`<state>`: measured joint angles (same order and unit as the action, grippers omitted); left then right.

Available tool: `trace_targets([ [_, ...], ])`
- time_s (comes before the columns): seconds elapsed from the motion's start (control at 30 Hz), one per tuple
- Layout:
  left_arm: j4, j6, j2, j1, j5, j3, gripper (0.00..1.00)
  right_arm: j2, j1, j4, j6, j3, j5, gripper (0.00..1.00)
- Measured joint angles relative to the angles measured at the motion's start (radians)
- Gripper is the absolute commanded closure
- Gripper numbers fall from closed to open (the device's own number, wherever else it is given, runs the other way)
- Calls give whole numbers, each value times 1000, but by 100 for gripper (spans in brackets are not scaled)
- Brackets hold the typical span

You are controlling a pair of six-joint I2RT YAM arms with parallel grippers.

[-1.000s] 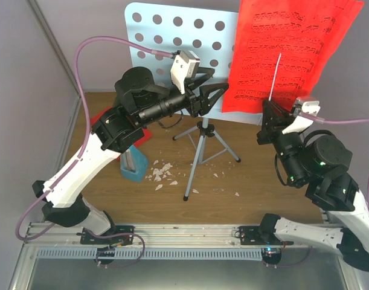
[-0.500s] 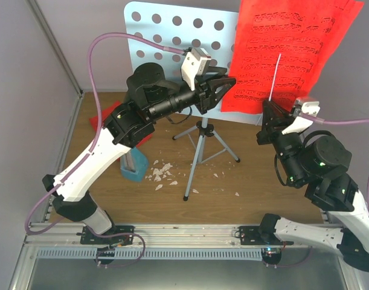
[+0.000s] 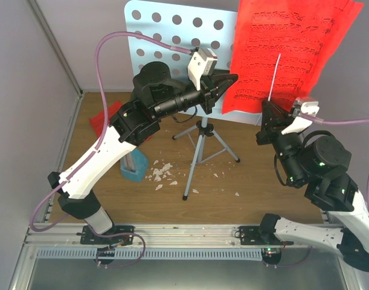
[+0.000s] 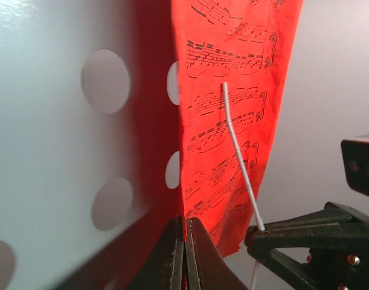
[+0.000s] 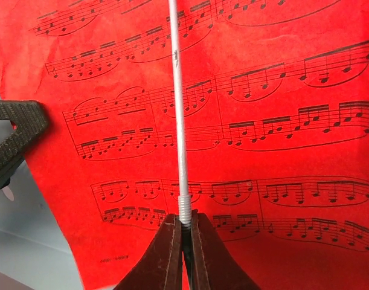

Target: Pack up the instrument practice props

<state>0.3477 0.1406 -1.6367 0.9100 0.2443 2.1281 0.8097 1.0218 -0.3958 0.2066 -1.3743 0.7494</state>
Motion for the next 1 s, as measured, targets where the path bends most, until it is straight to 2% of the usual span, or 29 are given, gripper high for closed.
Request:
trace_targets([
  [1.0, 33, 29, 5, -2, -126, 13, 100, -39, 0, 188, -120, 126, -68, 100],
])
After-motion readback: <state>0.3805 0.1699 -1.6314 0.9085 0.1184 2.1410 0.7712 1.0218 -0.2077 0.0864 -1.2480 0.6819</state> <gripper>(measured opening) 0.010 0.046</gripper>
